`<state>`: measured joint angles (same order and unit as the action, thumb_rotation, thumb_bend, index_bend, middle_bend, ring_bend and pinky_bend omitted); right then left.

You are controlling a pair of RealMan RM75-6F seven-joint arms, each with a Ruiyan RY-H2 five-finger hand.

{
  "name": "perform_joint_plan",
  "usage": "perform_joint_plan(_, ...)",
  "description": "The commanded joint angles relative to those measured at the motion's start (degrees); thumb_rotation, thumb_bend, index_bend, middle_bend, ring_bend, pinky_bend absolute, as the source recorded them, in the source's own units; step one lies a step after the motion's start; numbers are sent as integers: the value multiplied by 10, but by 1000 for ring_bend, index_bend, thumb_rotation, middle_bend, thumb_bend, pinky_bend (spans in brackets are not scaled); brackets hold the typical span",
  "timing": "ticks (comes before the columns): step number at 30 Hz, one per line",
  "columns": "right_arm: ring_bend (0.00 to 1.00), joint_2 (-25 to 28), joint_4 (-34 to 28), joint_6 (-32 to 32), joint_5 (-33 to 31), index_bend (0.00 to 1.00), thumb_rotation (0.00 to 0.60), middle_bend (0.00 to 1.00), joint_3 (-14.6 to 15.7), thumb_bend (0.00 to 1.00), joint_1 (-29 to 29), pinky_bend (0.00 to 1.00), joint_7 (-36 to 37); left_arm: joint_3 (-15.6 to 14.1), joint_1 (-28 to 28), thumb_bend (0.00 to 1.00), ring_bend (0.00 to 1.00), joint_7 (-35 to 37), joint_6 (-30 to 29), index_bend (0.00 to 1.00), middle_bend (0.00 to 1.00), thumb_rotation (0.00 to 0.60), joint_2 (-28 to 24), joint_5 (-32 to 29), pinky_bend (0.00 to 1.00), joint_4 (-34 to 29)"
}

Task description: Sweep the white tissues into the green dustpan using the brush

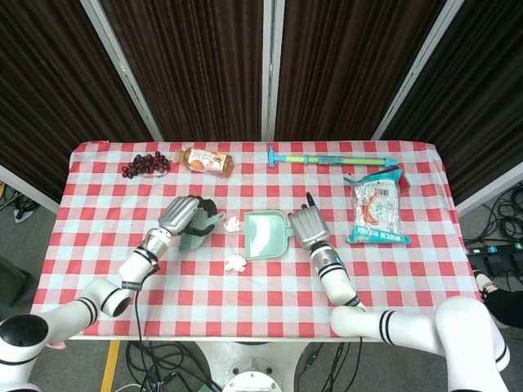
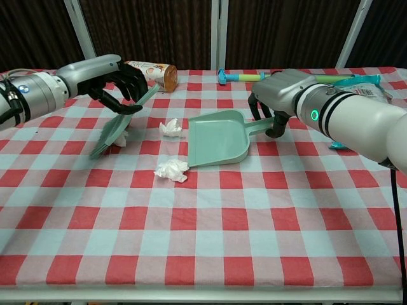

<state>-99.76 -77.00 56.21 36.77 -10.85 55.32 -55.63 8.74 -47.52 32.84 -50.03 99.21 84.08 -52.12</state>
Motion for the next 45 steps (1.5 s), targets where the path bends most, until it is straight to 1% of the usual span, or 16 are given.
perform_joint_plan(1, 298, -8, 6, 1, -3, 693, 600, 575, -1, 415, 6, 57, 0, 4, -10, 422, 390, 7, -4, 509, 539, 600, 5, 5, 353, -14)
perform_joint_plan(17, 298, -35, 29, -7, 0, 693, 600, 575, -3, 416, 23, 58, 20, 17, -56, 422, 390, 51, 17, 510, 540, 600, 16, 2, 363, -74)
perform_joint_plan(23, 298, -37, 32, -9, 9, 695, 600, 575, 1, 420, 21, 58, 35, 23, -60, 422, 390, 88, -1, 510, 540, 600, 12, 6, 374, -98)
perform_joint_plan(26, 298, -32, 37, -16, 15, 696, 600, 575, 5, 421, 19, 58, 42, 22, -53, 423, 390, 87, -16, 509, 540, 600, 1, 7, 374, -106)
perform_joint_plan(31, 298, -11, 39, -36, 37, 700, 600, 575, 18, 423, 10, 58, 66, 15, -26, 425, 390, 50, -43, 509, 540, 600, -26, -2, 374, -125)
perform_joint_plan(34, 298, 10, 31, -51, 58, 701, 600, 575, 29, 423, 2, 58, 89, 9, -4, 434, 390, 18, -57, 509, 540, 600, -44, -16, 373, -150)
perform_joint_plan(39, 298, 42, 14, -69, 94, 705, 600, 575, 44, 423, -12, 58, 127, -8, 30, 450, 390, -51, -71, 509, 540, 600, -74, -36, 369, -211)
perform_joint_plan(42, 298, 55, 1, -68, 121, 705, 600, 575, 55, 423, -20, 58, 143, -16, 49, 454, 390, -96, -86, 509, 540, 600, -78, -46, 355, -241)
perform_joint_plan(45, 298, 58, -12, -61, 138, 705, 600, 575, 63, 422, -24, 57, 145, -17, 63, 454, 390, -132, -100, 509, 540, 600, -70, -59, 355, -261)
